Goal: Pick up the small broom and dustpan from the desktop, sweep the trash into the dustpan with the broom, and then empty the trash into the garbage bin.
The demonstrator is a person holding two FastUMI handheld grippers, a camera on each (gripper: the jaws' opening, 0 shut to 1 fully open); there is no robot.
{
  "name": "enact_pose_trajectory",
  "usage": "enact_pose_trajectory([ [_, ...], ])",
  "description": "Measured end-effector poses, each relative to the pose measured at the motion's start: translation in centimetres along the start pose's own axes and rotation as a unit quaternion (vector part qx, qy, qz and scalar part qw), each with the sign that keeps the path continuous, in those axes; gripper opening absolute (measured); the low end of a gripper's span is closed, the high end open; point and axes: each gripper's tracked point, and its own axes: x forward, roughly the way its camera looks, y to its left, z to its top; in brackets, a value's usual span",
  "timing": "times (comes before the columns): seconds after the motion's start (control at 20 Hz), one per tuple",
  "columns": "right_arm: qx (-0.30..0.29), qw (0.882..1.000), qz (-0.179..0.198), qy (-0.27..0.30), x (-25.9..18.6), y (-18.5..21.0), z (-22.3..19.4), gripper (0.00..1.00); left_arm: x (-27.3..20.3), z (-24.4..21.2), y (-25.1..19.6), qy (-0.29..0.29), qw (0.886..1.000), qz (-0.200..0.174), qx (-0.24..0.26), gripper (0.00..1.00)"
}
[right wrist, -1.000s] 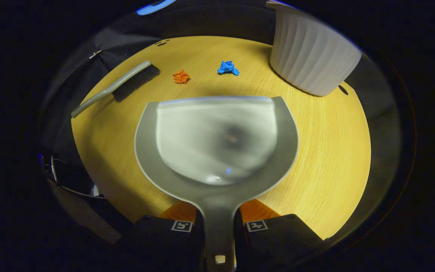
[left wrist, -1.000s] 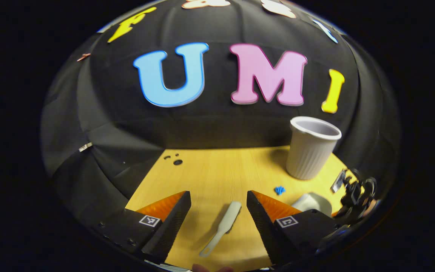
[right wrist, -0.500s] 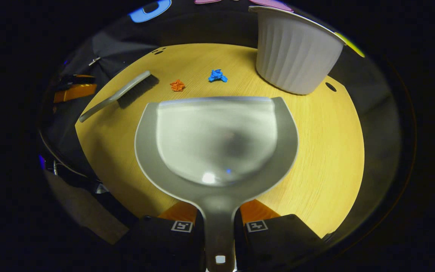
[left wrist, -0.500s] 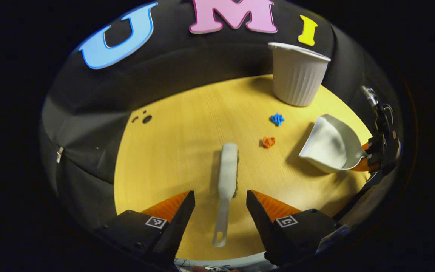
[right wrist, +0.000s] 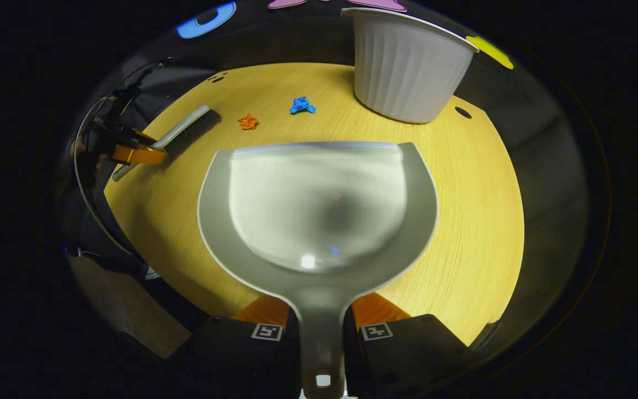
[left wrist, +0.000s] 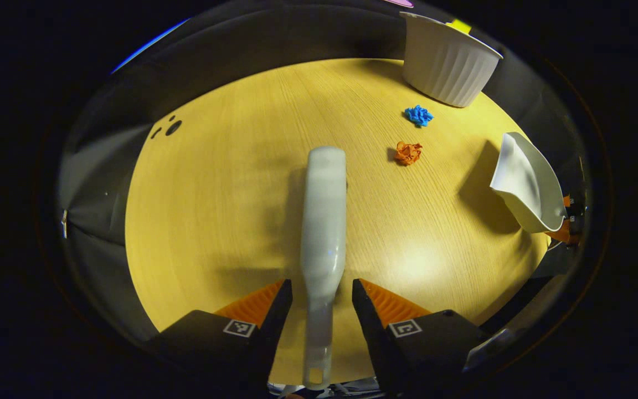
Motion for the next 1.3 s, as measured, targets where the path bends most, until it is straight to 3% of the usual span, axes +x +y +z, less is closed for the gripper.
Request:
enact_pose_trajectory([
  [0.05, 0.002, 1.000, -0.002, 0.000, -0.1, 0.0, -0.1, 0.33, 0.5, -0.2, 0.1, 0.006, 1.000, 0.001, 0.003, 0.65],
  [0.15, 0.006, 1.000, -0.006, 0.000, -0.4, -0.2, -0.2, 0.36, 1.2, -0.6, 0.1, 0.021, 1.000, 0.003, 0.004, 0.57],
  [0.35, 0.015, 1.000, -0.011, -0.008, -1.0, -0.3, 0.1, 0.36, 2.2, -0.6, -0.1, 0.027, 1.000, 0.002, -0.006, 0.51],
  [0.45, 0.010, 1.000, -0.011, -0.007, -1.4, -0.3, 0.2, 0.36, 2.0, -0.6, -0.4, 0.034, 0.999, -0.003, -0.006, 0.35],
  [0.55, -0.008, 1.000, -0.005, 0.004, -1.8, -0.2, 0.1, 0.33, 1.9, -0.5, 0.2, 0.036, 0.999, 0.014, 0.013, 0.29],
  [0.75, -0.074, 0.996, 0.000, 0.040, -2.0, -0.7, 0.6, 0.36, 0.8, 3.8, 0.4, -0.019, 0.998, 0.041, 0.038, 0.27],
  [0.85, -0.113, 0.991, 0.000, 0.066, -1.5, -1.1, 0.8, 0.32, 1.2, 6.3, -0.3, -0.027, 0.997, 0.042, 0.057, 0.27],
  [1.0, -0.149, 0.984, 0.000, 0.095, -0.1, -1.7, 1.2, 0.36, 2.4, 8.9, -1.2, -0.024, 0.995, 0.049, 0.078, 0.25],
  [1.3, -0.162, 0.980, 0.027, 0.110, 2.4, -2.2, 2.4, 0.36, 4.9, 11.2, -3.9, -0.011, 0.993, 0.059, 0.100, 0.27],
])
